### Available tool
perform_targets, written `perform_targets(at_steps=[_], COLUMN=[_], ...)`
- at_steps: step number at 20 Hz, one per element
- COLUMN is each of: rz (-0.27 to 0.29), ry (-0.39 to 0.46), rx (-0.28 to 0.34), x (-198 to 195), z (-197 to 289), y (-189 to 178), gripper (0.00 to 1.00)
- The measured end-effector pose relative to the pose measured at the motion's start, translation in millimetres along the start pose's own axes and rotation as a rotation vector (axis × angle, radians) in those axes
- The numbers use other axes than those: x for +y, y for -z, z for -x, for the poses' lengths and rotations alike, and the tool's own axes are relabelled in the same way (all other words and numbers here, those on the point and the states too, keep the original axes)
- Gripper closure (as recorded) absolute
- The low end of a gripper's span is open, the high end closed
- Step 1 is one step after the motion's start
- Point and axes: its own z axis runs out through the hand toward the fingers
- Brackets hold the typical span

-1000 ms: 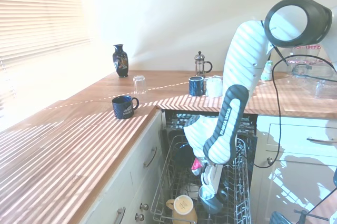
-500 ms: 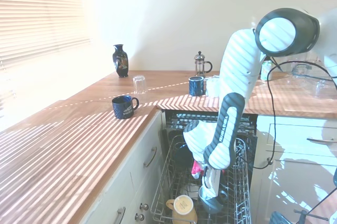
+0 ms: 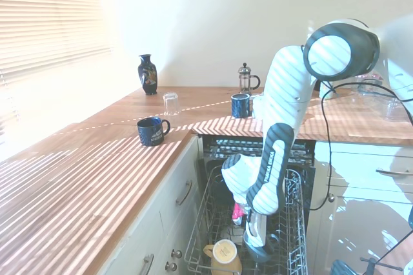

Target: Remove a mug cup out of the dishwasher

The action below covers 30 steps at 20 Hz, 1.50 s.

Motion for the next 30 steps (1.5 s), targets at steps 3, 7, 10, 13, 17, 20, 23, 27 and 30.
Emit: perform_targets(at_steps=[3, 7, 10, 13, 17, 20, 23, 27, 30], rz=[0.004, 0.01, 0.01, 0.005, 0.006, 0.009, 0.01, 0.011, 0.004], ry=[0.007, 0.009, 0.003, -0.01, -0.026, -0.036, -0.047, -0.054, -0.068], rx=[0.012, 0.015, 0.015, 0.01, 0.005, 0.004, 0.008, 0.003, -0.003], x=[-3.6, -8.5, -10.0, -10.7, -7.4, -3.4, 1.0, 0.0, -0.5], z=[-0.6, 0.0, -0.1, -0.3, -2.2, -4.3, -7.4, -6.7, -7.0], y=[-0.8, -3.4, -4.3, -3.8, -3.2, -1.9, 0.8, 1.4, 3.0], gripper=[1.0, 1.0, 1.0, 1.0, 1.0, 1.0, 1.0, 1.0, 1.0])
